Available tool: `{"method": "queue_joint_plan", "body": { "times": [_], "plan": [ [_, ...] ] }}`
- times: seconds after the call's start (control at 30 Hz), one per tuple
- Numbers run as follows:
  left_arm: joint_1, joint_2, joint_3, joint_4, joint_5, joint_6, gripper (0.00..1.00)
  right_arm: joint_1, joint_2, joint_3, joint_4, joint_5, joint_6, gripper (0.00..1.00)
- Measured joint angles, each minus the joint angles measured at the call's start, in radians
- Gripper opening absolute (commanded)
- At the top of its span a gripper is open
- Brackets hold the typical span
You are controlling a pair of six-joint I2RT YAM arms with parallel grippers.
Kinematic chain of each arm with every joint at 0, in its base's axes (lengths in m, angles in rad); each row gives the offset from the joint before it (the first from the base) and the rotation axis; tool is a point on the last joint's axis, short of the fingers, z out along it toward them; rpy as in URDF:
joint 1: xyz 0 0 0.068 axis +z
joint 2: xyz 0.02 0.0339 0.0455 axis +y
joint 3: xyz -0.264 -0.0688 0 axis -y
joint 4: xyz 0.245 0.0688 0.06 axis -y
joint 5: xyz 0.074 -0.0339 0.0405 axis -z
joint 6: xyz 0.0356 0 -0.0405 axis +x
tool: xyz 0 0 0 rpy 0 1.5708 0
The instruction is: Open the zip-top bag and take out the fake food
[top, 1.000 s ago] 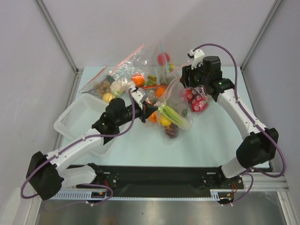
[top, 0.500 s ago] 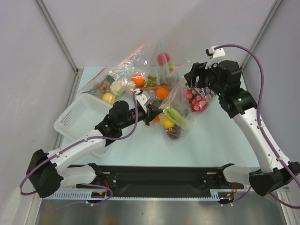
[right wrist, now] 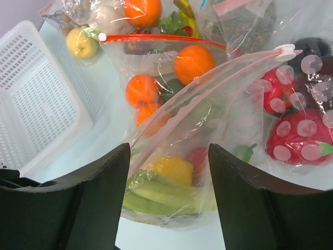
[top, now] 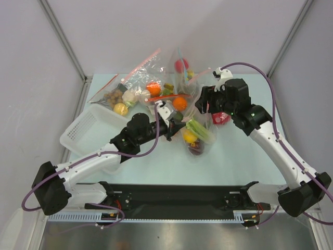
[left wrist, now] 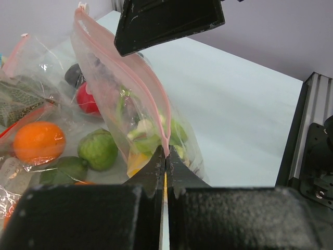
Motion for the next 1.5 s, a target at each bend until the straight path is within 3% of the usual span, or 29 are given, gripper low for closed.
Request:
{"method": "queue_joint_plan", "body": {
  "times": [1.03, 1.33, 1.5],
  "plan": [
    [-0.051, 0.037, 0.035, -0.032, -0.085, 0.048, 0.01, 0.002, 0.035, -0.041, 0.014, 0.014, 0.004, 0.54],
    [-0.077, 0.045, 0.045, -0.04, -0.103, 0.057, 0.0, 0.002, 0.019, -0.066, 0.026, -0.076, 0.021, 0.38],
    [-0.084, 0.045, 0.045, -0.045, -0.11, 0.06, 0.0, 0.001, 0.019, -0.073, 0.041, -0.119, 0.028, 0.15]
  ]
}}
